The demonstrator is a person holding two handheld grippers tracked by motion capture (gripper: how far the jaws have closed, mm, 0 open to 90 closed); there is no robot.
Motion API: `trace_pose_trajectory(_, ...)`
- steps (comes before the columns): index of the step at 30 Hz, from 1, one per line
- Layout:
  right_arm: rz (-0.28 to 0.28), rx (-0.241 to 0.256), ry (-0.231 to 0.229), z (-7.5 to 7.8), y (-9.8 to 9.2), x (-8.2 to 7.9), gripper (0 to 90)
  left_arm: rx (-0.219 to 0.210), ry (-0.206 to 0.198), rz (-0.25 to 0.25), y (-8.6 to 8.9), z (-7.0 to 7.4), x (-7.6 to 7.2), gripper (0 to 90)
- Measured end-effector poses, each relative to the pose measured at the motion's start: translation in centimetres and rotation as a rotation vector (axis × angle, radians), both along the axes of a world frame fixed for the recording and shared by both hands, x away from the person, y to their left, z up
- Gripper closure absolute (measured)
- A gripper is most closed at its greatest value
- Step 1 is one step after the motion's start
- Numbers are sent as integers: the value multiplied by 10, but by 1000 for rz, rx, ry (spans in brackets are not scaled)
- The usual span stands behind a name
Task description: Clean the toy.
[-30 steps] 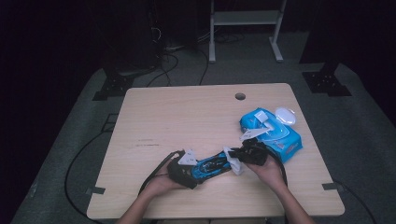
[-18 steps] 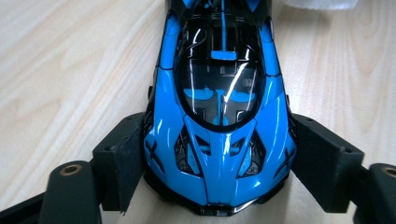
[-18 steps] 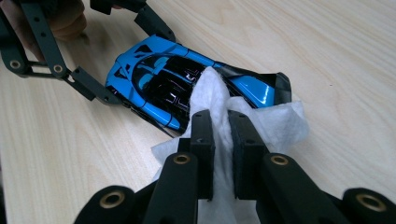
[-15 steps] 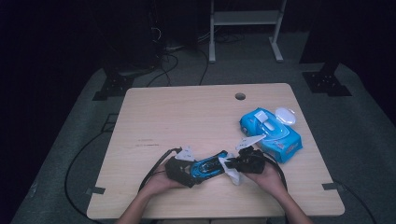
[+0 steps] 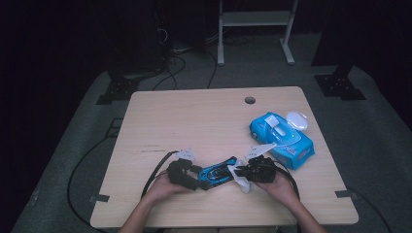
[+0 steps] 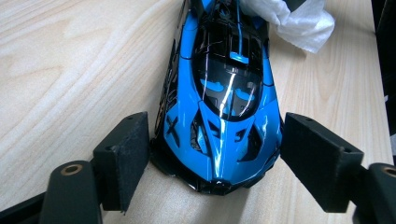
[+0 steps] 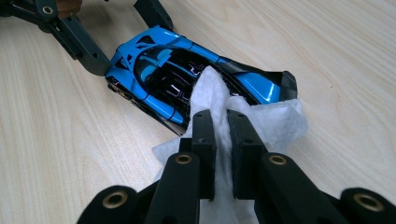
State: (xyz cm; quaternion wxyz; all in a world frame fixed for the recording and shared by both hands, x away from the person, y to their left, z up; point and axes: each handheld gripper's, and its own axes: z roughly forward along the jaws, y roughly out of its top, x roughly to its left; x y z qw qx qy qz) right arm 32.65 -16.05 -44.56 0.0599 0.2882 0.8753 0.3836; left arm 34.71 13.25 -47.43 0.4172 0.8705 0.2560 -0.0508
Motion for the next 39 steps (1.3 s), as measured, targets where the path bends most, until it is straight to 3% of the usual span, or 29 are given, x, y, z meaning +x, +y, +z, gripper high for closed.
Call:
trace_pose_trajectory(8, -5, -9, -32, -2, -2, -5, 827, 2, 3, 14, -2, 0, -1, 273)
trace_pose_trajectory(11, -7, 0, -28, -2, -4, -7, 829, 8, -15, 11, -3, 1, -3, 274)
trace_pose_trajectory(25, -15, 14, -46, -6, -9, -17, 834, 2, 6, -13, -7, 0, -4, 292)
trace_pose_trajectory(32, -16, 19, -26, -8, -13, -23, 834, -6, -4, -43, -11, 2, -7, 370)
trace_pose_trajectory(35, -11, 18, -20, -9, -14, -24, 834, -33, -11, -39, -10, 4, -7, 411)
trace_pose_trajectory(37, -14, 27, -8, -10, -16, -24, 834, -39, -39, -29, -9, 6, -8, 483)
trace_pose_trajectory(39, -17, 33, -7, -11, -16, -24, 834, -38, -45, -32, -12, 5, -9, 495)
